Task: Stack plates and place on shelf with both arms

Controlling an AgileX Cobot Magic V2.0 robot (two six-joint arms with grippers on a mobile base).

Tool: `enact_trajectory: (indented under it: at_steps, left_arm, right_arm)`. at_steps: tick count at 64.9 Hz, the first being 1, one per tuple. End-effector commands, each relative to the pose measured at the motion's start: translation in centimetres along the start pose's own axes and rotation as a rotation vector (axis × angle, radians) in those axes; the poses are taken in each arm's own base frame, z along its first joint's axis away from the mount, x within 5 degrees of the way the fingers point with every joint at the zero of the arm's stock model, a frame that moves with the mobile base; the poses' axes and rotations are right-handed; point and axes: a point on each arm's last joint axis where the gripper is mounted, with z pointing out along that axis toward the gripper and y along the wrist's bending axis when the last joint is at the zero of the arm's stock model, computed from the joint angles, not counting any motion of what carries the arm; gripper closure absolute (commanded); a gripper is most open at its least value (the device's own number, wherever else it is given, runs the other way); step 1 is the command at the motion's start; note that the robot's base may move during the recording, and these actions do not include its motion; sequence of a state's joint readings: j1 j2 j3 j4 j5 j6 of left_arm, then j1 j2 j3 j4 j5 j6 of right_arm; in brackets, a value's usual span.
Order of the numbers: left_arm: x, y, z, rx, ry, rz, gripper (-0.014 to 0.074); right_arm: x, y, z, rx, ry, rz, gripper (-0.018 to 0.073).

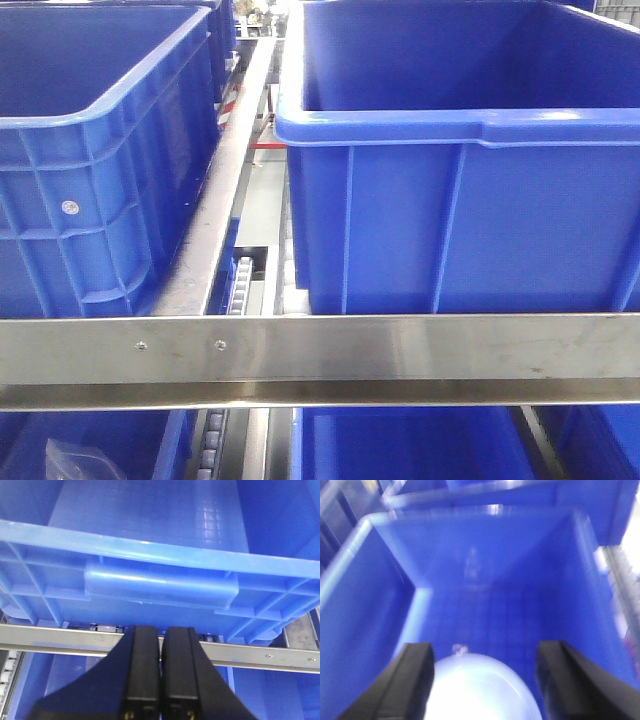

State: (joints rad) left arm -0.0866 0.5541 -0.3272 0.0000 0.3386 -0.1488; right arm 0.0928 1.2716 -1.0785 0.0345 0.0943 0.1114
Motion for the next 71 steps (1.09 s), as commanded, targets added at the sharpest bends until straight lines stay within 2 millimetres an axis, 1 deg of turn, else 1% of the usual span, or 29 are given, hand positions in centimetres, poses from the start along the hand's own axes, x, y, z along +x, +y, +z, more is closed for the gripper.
enact_trajectory:
  at_steps: [1, 5, 6, 7, 8, 10, 12, 13, 15, 19, 20, 22, 23, 26, 29, 35, 43, 50, 63, 71]
  left_arm:
    - [-1.6, -0.2, -0.3, 0.013, -0.103, -0.011, 0.0507]
    - [-1.6, -0.2, -0.3, 0.013, -0.103, -0.011, 0.0507]
    - [-1.6, -0.2, -0.3, 0.013, -0.103, -0.011, 0.0507]
    - [-1.6, -0.2, -0.3, 0.013, -0.103, -0.011, 0.0507]
    - [-1.6, -0.2, -0.3, 0.013, -0.103, -0.011, 0.0507]
    - [-1.6, -0.2, -0.3, 0.013, -0.103, -0.011, 0.0507]
    - [-1.6, -0.2, -0.3, 0.013, -0.103, -0.011, 0.0507]
    - [-1.6, -0.2, -0.3, 0.013, -0.103, -0.011, 0.0507]
    - [-1.6, -0.2, -0.3, 0.013, -0.103, -0.011, 0.0507]
    - [-1.6, -0.2, -0.3, 0.013, -0.103, -0.011, 0.0507]
    - [-1.6, -0.2, -0.3, 0.013, -0.103, -0.011, 0.0507]
    - [-1.6, -0.2, -0.3, 0.013, -0.103, -0.011, 0.0507]
    - [-1.6, -0.2, -0.3, 0.013, -0.103, -0.011, 0.0507]
    - [-1.6, -0.2, -0.3, 0.013, -0.103, -0.011, 0.0507]
    - [-1.6, -0.2, -0.3, 0.013, -0.103, -0.011, 0.0507]
    - [-1.6, -0.2, -0.3, 0.013, -0.103, -0.011, 0.0507]
    - [-1.6, -0.2, -0.3, 0.013, -0.103, -0.011, 0.0507]
    - [-1.6, -0.2, -0.3, 0.013, -0.103, -0.011, 0.0507]
    - [-1.6, -0.2, -0.3, 0.013, -0.103, -0.011, 0.0507]
    - [-1.6, -0.2, -0.3, 0.013, -0.103, -0.011, 0.0507]
  right_arm:
    - [-2.7, 0.2, -4.3, -0.017, -0.184, -0.005, 0.012]
    - [-2.2, 0.1, -6.4, -0.02, -0.203, -0.005, 0.0159]
    - [-1.7, 0.1, -6.9, -0.019, -0.2, -0.005, 0.0169]
    - [-1.7, 0.1, -7.8, -0.021, -0.216, -0.005, 0.0183]
    - [-1.2, 0.0, -8.2, -0.021, -0.211, -0.005, 0.0193]
    - [-0.8, 0.0, -9.8, -0.024, -0.232, -0.005, 0.0219]
    - [0.1, -0.1, -11.1, -0.025, -0.238, -0.005, 0.0253]
    - [0.3, -0.2, -12.1, -0.027, -0.257, -0.005, 0.0279]
    - [1.1, -0.3, -13.4, -0.03, -0.272, -0.005, 0.0332]
    - [2.6, -0.4, -15.2, -0.032, -0.291, -0.006, 0.044]
    - [3.1, -0.5, -15.8, -0.033, -0.299, -0.006, 0.0488]
    - [3.8, -0.6, -16.5, -0.035, -0.307, -0.006, 0.0551]
    - [4.3, -0.7, -16.8, -0.034, -0.305, -0.006, 0.0554]
    - [5.3, -0.8, -18.2, -0.038, -0.333, -0.006, 0.0528]
    - [6.2, -0.9, -19.0, -0.041, -0.35, -0.006, 0.0538]
    - [7.7, -1.1, -20.4, -0.045, -0.383, -0.006, 0.0536]
    - [8.8, -1.3, -21.4, -0.049, -0.41, -0.006, 0.0536]
    - [9.4, -1.4, -21.3, -0.048, -0.402, -0.006, 0.0536]
    - [9.4, -1.4, -21.3, -0.042, -0.396, -0.006, 0.0536]
    - [9.9, -1.5, -21.1, -0.035, -0.339, -0.006, 0.0536]
